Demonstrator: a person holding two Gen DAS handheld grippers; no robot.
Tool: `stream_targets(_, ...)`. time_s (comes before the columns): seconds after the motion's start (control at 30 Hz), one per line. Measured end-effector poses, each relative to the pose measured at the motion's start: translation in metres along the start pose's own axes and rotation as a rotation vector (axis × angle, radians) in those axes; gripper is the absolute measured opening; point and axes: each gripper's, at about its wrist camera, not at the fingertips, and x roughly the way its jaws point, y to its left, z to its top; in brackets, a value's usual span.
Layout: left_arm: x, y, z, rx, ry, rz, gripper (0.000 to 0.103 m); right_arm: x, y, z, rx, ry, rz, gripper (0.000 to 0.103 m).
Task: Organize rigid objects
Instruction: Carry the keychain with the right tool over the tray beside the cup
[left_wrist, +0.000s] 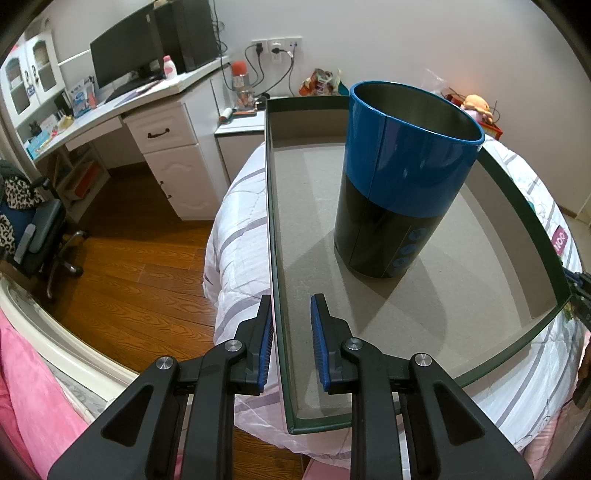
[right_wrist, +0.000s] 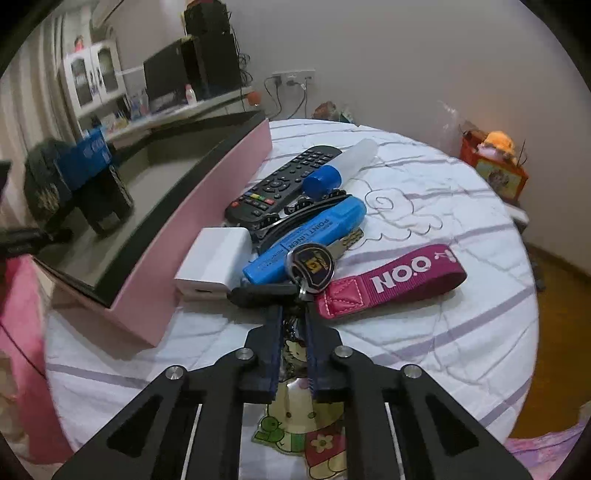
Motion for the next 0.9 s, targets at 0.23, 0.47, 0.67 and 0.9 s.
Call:
stream_targets(0.23, 0.0, 0.0, 0.0, -0.002, -0.002, 0.002, 0.02, -0.02, -0.003, -0.004, 0.048, -0.095, 0.039, 0.007)
stream_targets(0.47, -0.001, 0.0, -0.001, -0.002, -0.001, 0.001, 0.02, -0.047, 0.002, 0.012, 0.05, -0.188, 0.033, 0.007)
stream_targets(0.67, -0.001, 0.0, -0.001, -0.002, -0.002, 0.0, 0.02, -0.06, 0.013, 0.031, 0.029, -0.252, 0.022, 0.007)
stream_targets(0.9, -0.001, 0.001, -0.001, -0.003, -0.002, -0.003, 0.02, -0.072, 0.03, 0.055, -0.007, -0.321, 0.012, 0.007)
